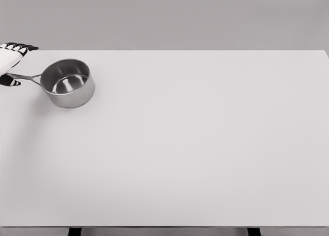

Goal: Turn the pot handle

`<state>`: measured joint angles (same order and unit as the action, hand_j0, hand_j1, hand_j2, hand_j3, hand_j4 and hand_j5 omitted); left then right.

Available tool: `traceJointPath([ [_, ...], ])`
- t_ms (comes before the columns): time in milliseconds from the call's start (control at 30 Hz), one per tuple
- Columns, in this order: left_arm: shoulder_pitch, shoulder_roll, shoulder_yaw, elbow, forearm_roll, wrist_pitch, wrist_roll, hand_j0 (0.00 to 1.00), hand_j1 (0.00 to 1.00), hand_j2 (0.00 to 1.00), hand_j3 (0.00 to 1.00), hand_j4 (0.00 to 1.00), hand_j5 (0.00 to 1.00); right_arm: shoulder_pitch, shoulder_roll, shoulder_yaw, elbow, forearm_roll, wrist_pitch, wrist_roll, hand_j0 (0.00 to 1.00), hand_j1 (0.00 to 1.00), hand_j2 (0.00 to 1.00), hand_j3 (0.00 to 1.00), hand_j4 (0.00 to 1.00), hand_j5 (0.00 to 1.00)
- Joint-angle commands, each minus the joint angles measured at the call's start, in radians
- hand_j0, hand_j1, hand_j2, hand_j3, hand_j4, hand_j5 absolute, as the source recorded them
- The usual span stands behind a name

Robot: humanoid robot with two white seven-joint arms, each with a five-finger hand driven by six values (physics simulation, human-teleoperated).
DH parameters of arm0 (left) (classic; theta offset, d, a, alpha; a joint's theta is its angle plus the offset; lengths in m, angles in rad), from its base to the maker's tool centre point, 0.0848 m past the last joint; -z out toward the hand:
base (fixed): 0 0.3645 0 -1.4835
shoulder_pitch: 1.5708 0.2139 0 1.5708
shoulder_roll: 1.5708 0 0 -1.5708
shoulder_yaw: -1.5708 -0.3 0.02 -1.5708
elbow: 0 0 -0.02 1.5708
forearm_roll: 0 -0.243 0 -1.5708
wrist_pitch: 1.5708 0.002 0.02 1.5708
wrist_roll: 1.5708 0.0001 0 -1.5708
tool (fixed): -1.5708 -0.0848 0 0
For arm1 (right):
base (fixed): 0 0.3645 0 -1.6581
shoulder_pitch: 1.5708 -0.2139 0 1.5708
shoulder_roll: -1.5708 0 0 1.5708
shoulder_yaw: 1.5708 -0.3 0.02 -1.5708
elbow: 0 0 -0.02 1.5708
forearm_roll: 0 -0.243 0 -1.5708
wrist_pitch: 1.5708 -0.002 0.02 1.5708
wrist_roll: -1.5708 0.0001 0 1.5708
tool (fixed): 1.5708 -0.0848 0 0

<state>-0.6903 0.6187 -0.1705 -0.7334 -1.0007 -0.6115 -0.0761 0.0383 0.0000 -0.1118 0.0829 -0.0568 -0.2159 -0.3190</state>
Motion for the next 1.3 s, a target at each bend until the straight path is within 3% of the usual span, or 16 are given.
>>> traceJointPath([
  [0, 0.000, -0.001, 0.002, 0.000, 0.004, 0.001, -0.001, 1.00, 1.00, 1.00, 1.00, 1.00, 1.00, 0.000, 0.000, 0.000, 0.000, -0.001, 0.000, 0.000, 1.00, 1.00, 1.00, 1.00, 1.00, 1.00],
  [400, -0.017, -0.005, 0.000, 0.000, -0.004, 0.001, -0.001, 1.00, 1.00, 1.00, 1.00, 1.00, 1.00, 0.000, 0.000, 0.000, 0.000, 0.000, 0.000, 0.000, 1.00, 1.00, 1.00, 1.00, 1.00, 1.00],
  [833, 0.005, -0.002, -0.003, -0.032, 0.013, 0.001, 0.002, 1.00, 1.00, 1.00, 1.00, 1.00, 1.00, 0.000, 0.000, 0.000, 0.000, 0.000, 0.000, 0.000, 1.00, 1.00, 1.00, 1.00, 1.00, 1.00],
  [1033, 0.041, 0.013, 0.008, -0.058, 0.017, 0.001, 0.006, 1.00, 1.00, 1.00, 1.00, 1.00, 1.00, 0.000, 0.000, 0.000, 0.000, 0.000, 0.000, 0.000, 1.00, 1.00, 1.00, 1.00, 1.00, 1.00],
  [1167, 0.106, 0.064, 0.008, -0.149, 0.085, 0.001, 0.004, 1.00, 1.00, 1.00, 1.00, 1.00, 1.00, 0.000, 0.000, 0.000, 0.000, 0.000, 0.000, 0.000, 1.00, 1.00, 1.00, 1.00, 1.00, 1.00],
  [1267, 0.127, 0.069, 0.008, -0.167, 0.099, 0.001, 0.004, 1.00, 1.00, 1.00, 1.00, 1.00, 1.00, 0.000, 0.000, 0.000, 0.000, -0.001, 0.000, 0.000, 1.00, 1.00, 1.00, 1.00, 1.00, 1.00],
])
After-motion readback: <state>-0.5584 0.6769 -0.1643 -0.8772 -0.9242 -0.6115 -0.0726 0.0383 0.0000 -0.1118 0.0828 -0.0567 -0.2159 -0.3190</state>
